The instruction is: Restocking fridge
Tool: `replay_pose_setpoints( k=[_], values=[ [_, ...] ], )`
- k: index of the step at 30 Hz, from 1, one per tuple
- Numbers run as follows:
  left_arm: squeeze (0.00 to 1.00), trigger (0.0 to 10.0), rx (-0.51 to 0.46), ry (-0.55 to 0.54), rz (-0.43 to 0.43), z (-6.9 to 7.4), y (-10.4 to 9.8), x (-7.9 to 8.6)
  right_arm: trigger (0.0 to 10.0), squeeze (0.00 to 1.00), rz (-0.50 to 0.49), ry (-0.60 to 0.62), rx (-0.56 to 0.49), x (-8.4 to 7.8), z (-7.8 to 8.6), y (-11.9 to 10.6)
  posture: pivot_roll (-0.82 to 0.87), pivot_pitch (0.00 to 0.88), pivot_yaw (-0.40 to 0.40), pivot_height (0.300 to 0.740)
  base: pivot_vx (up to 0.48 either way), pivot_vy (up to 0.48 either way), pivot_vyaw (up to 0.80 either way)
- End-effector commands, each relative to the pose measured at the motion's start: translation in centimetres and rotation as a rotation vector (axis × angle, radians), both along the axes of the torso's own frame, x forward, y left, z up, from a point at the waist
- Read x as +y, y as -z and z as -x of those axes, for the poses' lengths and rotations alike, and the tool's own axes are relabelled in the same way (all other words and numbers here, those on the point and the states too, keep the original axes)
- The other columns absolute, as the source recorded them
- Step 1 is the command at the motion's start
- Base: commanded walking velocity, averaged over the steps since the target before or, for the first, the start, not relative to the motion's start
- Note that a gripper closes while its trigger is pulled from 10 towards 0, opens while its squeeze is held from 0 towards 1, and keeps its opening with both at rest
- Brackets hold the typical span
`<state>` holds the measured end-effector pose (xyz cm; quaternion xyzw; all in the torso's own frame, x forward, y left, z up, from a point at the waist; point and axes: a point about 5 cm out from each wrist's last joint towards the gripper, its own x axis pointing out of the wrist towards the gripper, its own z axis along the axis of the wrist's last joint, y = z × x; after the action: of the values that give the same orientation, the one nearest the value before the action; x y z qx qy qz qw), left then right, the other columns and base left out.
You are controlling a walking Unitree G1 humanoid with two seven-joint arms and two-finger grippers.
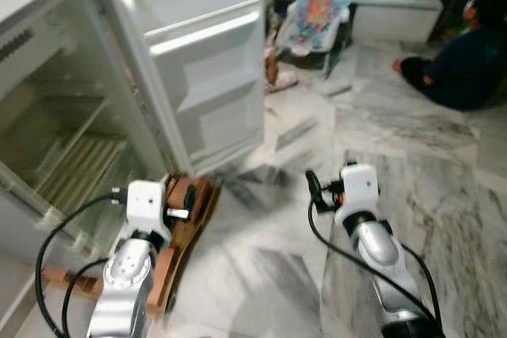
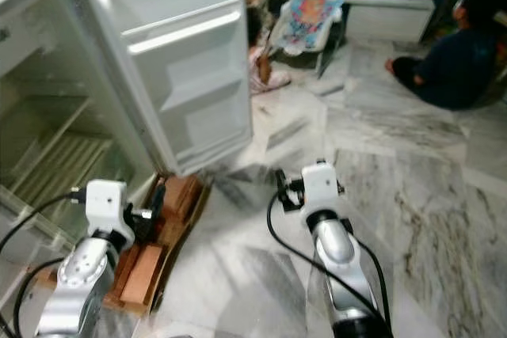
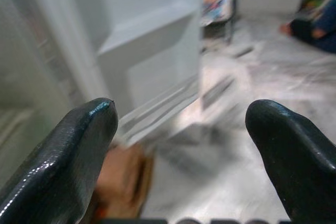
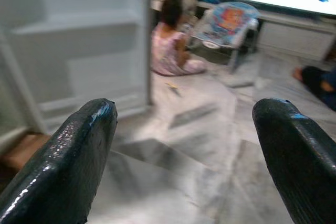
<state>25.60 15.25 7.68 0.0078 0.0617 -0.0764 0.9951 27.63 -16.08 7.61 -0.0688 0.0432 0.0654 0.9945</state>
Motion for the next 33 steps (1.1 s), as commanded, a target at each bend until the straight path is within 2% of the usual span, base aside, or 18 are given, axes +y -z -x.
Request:
replay_pose_setpoints(
  k=[1, 4, 6, 12, 16, 25, 27, 32, 33],
  values=[
    [0.00, 10.0, 0.018, 0.012, 0.009, 0.2, 0.4, -0.3, 10.0, 0.00, 0.007, 0.018, 0.002, -0.3, -0.1, 0.1, -0.07, 0.072, 0.050, 0.740, 0.480, 0.000, 0.00],
    [0.00, 10.0, 0.016, 0.011, 0.014, 0.2, 0.5, -0.4, 10.0, 0.00, 0.039, 0.021, -0.025, -0.4, 0.2, -0.1, -0.07, 0.070, 0.050, 0.740, 0.480, 0.000, 0.00],
    [0.00, 10.0, 0.016, 0.014, 0.013, 0.2, 0.5, -0.4, 10.0, 0.00, -0.011, 0.008, -0.013, -0.3, 0.2, -0.1, -0.07, 0.070, 0.050, 0.740, 0.480, 0.000, 0.00],
    [0.00, 10.0, 0.013, 0.024, 0.017, 0.1, 0.6, -0.8, 10.0, 0.00, -0.053, 0.003, 0.001, -0.3, 0.1, -0.1, -0.07, 0.062, 0.046, 0.740, 0.480, 0.000, 0.00],
    [0.00, 10.0, 0.006, 0.043, 0.012, 0.1, 0.6, -1.7, 10.0, 0.00, -0.047, -0.009, -0.005, -0.4, -0.1, -0.1, -0.05, 0.055, 0.015, 0.740, 0.475, 0.000, -0.33],
    [0.00, 10.0, 0.019, 0.006, 0.014, 0.6, 1.1, -1.9, 10.0, 0.00, -0.040, -0.089, 0.006, 0.4, -1.0, -0.4, -0.02, 0.052, -0.055, 0.740, 0.465, 0.000, 0.00],
    [0.00, 10.0, 0.016, -0.027, -0.016, 0.7, 1.3, -1.7, 10.0, 0.00, -0.038, -0.104, 0.013, 0.5, -1.0, -0.3, -0.01, 0.055, -0.071, 0.740, 0.000, 0.000, 0.00],
    [0.00, 10.0, 0.017, -0.053, -0.013, 1.2, 1.5, -1.3, 10.0, 0.00, -0.034, -0.115, 0.020, 0.6, -0.9, -0.2, -0.01, 0.060, -0.078, 0.740, 0.000, 0.000, 0.00],
    [0.00, 10.0, 0.024, -0.077, -0.018, 1.6, 1.8, -0.8, 10.0, 0.00, -0.031, -0.119, 0.028, 0.5, -0.8, 0.1, 0.00, 0.061, -0.081, 0.740, 0.000, 0.000, 0.00]
  ],
)
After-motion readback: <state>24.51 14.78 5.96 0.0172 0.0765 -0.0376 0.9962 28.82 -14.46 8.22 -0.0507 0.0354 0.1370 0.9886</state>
